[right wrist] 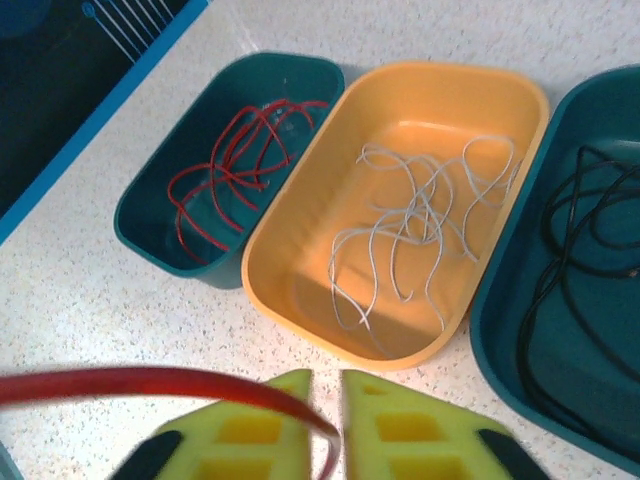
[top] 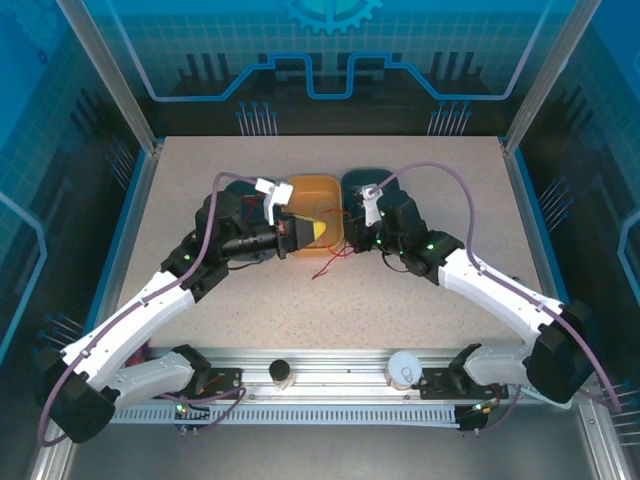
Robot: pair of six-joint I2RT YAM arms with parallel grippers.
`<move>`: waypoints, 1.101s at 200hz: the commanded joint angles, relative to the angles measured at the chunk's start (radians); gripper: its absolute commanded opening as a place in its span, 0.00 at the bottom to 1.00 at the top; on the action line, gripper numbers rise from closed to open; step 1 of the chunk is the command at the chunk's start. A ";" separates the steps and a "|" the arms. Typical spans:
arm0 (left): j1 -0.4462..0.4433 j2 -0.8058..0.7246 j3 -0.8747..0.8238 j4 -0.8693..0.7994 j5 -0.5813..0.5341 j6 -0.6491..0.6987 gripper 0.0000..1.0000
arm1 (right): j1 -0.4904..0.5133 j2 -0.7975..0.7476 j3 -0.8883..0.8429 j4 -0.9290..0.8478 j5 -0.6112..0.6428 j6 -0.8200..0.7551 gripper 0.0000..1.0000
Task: Untangle the cables
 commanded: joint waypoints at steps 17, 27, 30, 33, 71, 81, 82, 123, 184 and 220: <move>0.037 -0.039 0.019 0.080 -0.011 -0.045 0.00 | -0.017 0.040 -0.012 -0.005 -0.026 0.018 0.28; 0.053 -0.055 0.006 0.098 -0.027 -0.060 0.00 | -0.021 0.042 -0.013 -0.014 -0.022 0.018 0.28; 0.059 -0.061 0.003 0.099 -0.034 -0.066 0.00 | -0.022 0.042 -0.014 -0.017 -0.021 0.017 0.28; 0.063 -0.066 0.001 0.102 -0.044 -0.068 0.00 | -0.022 0.042 -0.015 -0.018 -0.021 0.018 0.28; 0.140 -0.122 -0.019 0.102 -0.149 -0.118 0.00 | -0.032 0.017 -0.035 -0.048 0.001 0.018 0.35; 0.168 -0.129 -0.014 0.101 -0.164 -0.135 0.00 | -0.036 0.007 -0.044 -0.054 0.010 0.017 0.40; 0.171 -0.129 -0.015 0.100 -0.165 -0.137 0.00 | -0.037 0.005 -0.044 -0.054 0.010 0.018 0.41; 0.273 -0.126 0.037 0.033 -0.216 -0.162 0.00 | -0.048 -0.056 -0.082 -0.051 0.002 0.012 0.67; 0.384 -0.041 0.150 -0.077 -0.300 -0.134 0.00 | -0.049 -0.151 -0.148 -0.044 -0.021 -0.017 1.00; 0.451 0.042 0.159 -0.017 -0.296 -0.162 0.00 | -0.051 -0.196 -0.151 -0.061 0.002 -0.017 1.00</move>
